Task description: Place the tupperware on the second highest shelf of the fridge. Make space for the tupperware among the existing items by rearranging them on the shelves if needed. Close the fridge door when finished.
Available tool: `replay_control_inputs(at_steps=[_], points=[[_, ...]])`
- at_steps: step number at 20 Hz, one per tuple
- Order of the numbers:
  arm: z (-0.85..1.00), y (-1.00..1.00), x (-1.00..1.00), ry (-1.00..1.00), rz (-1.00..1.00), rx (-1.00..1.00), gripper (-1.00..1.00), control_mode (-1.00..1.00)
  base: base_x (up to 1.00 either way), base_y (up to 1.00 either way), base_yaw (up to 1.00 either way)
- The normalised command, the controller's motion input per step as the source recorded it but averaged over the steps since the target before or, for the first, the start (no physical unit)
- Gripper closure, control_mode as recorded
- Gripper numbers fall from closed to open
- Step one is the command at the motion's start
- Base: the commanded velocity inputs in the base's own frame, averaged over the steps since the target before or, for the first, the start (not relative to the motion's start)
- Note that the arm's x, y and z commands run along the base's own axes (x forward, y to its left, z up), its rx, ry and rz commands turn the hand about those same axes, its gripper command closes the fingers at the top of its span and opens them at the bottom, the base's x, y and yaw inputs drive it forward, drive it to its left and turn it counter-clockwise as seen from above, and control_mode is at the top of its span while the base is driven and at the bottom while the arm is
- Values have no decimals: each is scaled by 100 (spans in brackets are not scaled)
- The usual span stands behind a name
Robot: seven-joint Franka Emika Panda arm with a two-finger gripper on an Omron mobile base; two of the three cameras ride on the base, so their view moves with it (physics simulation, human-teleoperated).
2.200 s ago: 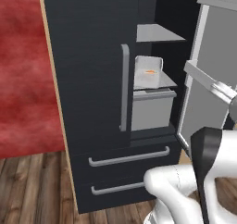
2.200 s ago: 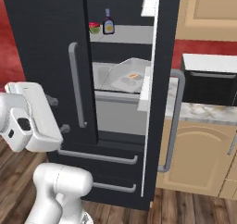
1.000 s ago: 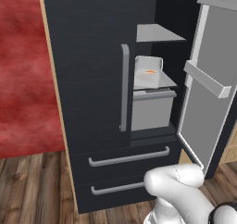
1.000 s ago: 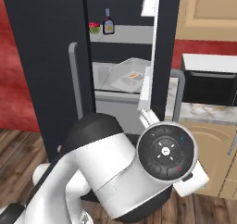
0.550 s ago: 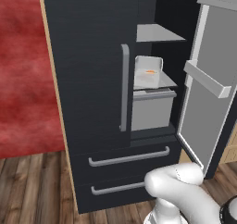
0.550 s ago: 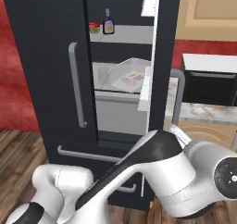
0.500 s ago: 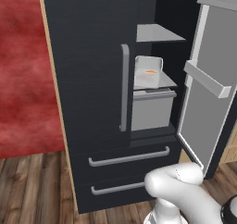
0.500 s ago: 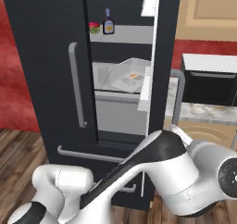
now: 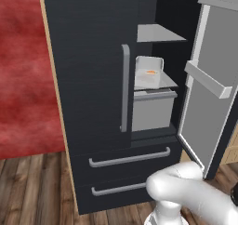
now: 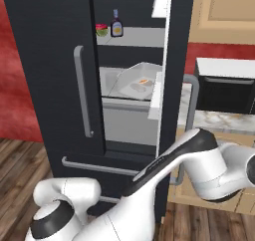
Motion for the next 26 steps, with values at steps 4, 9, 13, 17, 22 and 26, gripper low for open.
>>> replay_control_inputs(at_steps=[4, 9, 13, 17, 22, 26], points=[[-20, -47, 71, 0, 11, 0, -100, -100, 0, 0, 0], [-18, -10, 63, -2, 15, 0, -100, -100, 0, 0, 0], [-13, 7, 96, -1, 18, 0, -100, -100, 0, 0, 0], [-7, 0, 99, -2, 19, 0, -100, -100, 0, 0, 0], [-1, 38, 70, -4, 22, 0, -100, -100, 0, 0, 0], [0, 100, 53, -9, 22, -1, -100, -100, 0, 0, 0]])
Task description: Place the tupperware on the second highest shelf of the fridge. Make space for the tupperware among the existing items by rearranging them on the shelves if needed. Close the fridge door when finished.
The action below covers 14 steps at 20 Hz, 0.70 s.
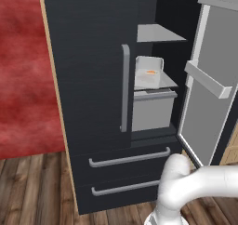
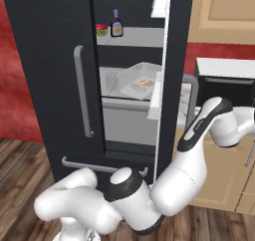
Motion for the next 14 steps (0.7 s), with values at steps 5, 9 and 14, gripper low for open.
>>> replay_control_inputs(at_steps=[5, 9, 14], points=[[0, 100, 26, -11, 19, 0, -100, -100, 0, 0, 0], [0, 100, 3, -12, 14, 0, -100, -100, 0, 0, 0], [0, 100, 0, -12, 5, 0, -100, -100, 0, 0, 0]])
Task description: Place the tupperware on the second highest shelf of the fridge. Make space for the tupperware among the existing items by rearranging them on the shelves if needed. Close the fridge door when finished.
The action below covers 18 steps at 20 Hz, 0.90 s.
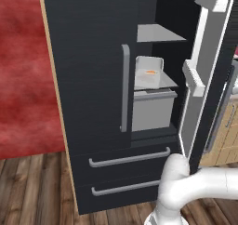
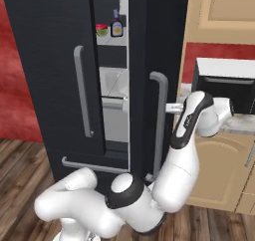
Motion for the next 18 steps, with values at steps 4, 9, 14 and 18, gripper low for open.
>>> replay_control_inputs(at_steps=[4, 9, 14, 18], points=[[0, 100, 13, -4, -1, 0, -100, -100, 0, 0, 0], [1, 100, 32, 0, -15, 0, -100, -100, 0, 0, 0], [1, 95, 43, -1, -37, 0, -100, -100, 0, 0, 0], [0, 57, 77, 0, -42, -4, -100, -100, 0, 0, 0]])
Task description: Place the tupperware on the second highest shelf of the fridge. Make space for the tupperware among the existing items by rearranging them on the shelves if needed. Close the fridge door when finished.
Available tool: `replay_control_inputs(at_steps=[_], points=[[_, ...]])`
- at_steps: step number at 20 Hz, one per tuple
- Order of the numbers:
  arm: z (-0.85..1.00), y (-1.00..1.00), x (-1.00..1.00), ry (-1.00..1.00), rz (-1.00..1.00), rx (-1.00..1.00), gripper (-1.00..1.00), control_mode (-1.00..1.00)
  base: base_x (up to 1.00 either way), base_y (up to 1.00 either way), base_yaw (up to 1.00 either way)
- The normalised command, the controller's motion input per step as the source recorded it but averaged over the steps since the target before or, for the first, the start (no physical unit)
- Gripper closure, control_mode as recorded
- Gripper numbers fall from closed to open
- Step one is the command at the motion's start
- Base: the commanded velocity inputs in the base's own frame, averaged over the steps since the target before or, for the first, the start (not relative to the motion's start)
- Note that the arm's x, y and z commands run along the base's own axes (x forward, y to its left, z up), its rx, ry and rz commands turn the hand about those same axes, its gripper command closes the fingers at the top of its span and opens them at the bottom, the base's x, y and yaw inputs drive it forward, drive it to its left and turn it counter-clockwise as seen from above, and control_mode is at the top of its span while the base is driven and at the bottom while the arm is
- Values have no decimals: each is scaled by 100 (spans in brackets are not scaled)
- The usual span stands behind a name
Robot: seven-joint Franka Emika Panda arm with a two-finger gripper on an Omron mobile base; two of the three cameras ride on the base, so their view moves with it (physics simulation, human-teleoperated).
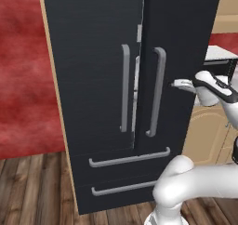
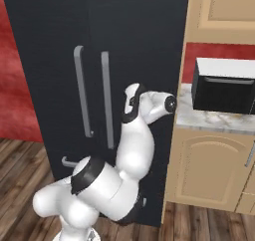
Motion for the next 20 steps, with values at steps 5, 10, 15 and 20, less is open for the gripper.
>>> replay_control_inputs(at_steps=[5, 10, 15, 20], points=[[0, 28, 84, 0, -32, -6, -100, -100, 0, 0, 0], [-3, 20, 56, -2, -20, -5, -100, -100, 0, 0, 0], [0, 0, 3, 0, 0, 0, -100, -100, 0, 0, 0], [0, 0, 0, 0, 0, 0, -100, -100, 0, 0, 0]])
